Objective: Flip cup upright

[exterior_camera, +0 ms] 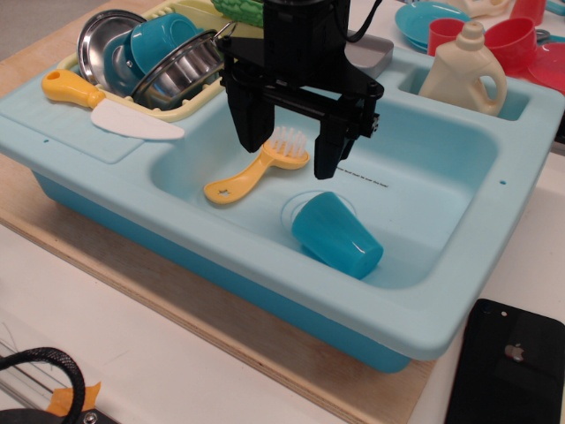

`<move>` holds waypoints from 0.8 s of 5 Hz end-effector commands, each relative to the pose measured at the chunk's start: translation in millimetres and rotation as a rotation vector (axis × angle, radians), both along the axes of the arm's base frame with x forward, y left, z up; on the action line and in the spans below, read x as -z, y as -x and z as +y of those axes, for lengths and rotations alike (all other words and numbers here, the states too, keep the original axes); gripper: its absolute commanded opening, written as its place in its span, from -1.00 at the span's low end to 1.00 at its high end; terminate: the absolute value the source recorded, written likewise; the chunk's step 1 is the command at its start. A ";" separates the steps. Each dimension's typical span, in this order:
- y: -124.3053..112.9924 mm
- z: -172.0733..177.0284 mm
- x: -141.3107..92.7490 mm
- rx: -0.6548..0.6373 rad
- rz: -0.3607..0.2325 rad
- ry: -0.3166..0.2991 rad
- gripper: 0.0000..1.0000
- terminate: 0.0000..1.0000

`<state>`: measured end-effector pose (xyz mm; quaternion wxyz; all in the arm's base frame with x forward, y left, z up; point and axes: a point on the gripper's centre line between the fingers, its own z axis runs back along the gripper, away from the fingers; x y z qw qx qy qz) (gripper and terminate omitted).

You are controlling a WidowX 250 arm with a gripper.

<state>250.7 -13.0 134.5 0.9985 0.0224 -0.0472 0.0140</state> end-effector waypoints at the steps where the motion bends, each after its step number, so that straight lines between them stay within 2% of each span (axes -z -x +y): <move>1: 0.0 0.0 0.0 0.000 0.000 0.000 1.00 -1.00; 3: -7.9 3.8 11.4 0.006 -0.027 0.156 1.00 -1.00; 4: -9.1 6.6 18.5 -0.005 -0.018 0.242 1.00 -1.00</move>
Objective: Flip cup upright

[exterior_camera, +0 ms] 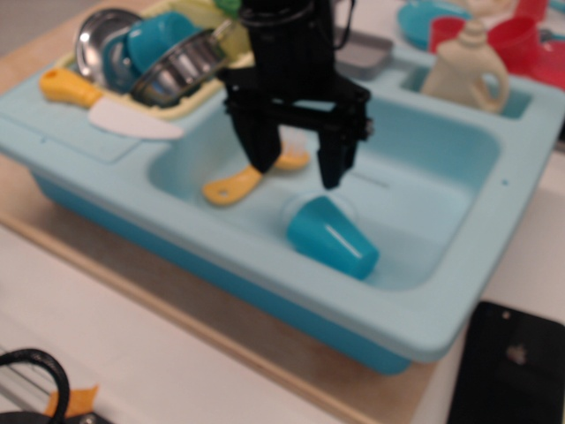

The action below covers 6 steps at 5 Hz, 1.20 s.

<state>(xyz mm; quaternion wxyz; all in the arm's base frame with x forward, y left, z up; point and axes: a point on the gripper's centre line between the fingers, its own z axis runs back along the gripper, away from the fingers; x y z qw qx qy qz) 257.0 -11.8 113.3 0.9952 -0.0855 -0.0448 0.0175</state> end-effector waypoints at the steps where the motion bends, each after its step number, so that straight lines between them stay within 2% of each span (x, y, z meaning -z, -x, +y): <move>1: -4.7 6.9 6.7 -0.035 0.024 0.130 1.00 -1.00; 3: -7.3 0.1 20.9 -0.023 0.068 0.228 1.00 -1.00; 6: -7.6 -23.3 28.6 -0.033 0.074 0.314 1.00 -1.00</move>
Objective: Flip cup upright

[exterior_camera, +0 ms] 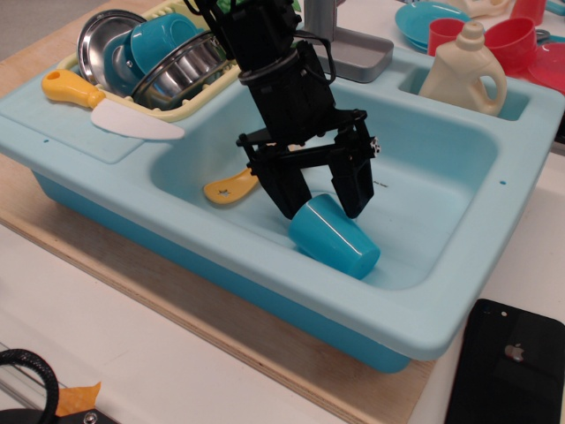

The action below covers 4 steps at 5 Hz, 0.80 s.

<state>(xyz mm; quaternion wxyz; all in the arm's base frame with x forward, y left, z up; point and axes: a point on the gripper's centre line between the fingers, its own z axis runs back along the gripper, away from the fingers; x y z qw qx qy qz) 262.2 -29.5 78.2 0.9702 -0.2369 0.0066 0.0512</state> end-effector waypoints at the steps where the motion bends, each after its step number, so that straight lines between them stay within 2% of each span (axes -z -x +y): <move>1: -0.7 -12.8 1.5 0.002 -0.032 0.031 -1.00 -1.00; 2: -0.8 -13.2 0.3 0.005 -0.032 0.021 -1.00 -1.00; 3: -8.6 -11.5 -9.8 0.060 -0.055 -0.064 -1.00 -1.00; 4: -16.0 -11.2 -23.7 0.148 -0.091 -0.219 -1.00 -1.00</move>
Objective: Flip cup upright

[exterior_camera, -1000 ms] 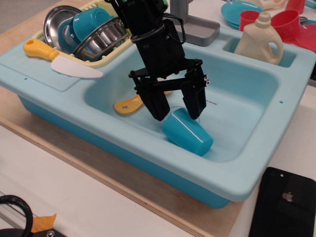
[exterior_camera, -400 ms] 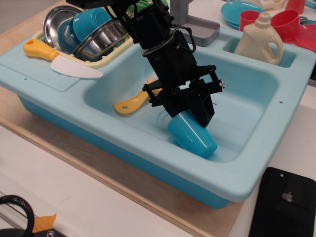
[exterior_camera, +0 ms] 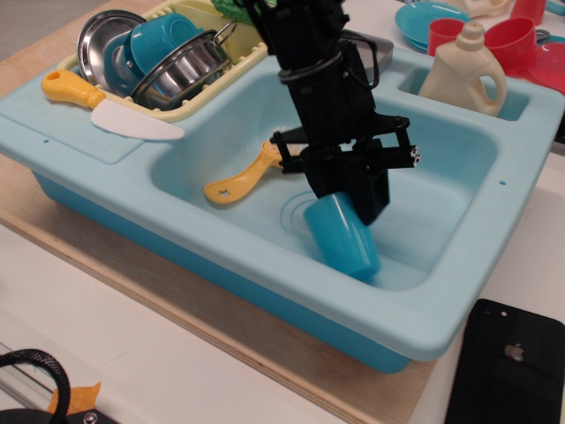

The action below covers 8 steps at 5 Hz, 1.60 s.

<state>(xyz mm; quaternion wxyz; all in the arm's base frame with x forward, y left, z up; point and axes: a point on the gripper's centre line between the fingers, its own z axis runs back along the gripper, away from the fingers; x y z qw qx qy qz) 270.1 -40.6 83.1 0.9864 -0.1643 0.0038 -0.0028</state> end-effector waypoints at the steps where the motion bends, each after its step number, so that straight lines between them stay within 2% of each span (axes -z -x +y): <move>1: -11.8 -2.0 -34.3 0.076 -0.118 -0.267 -1.00 -1.00; 2: -15.2 -1.8 -41.4 0.082 -0.174 -0.346 -1.00 -1.00; 3: -14.4 -1.5 -42.3 0.070 -0.218 -0.353 -1.00 -1.00; 4: -11.2 0.5 -47.7 0.054 -0.331 -0.380 -1.00 -1.00; 5: -3.8 -0.7 -47.5 0.051 -0.506 -0.443 -1.00 -1.00; 6: -1.3 -2.2 -45.0 0.075 -0.576 -0.485 -1.00 -1.00; 7: 0.0 -1.1 -41.4 0.075 -0.577 -0.455 1.00 -1.00; 8: 0.0 -1.1 -41.4 0.075 -0.577 -0.455 1.00 -1.00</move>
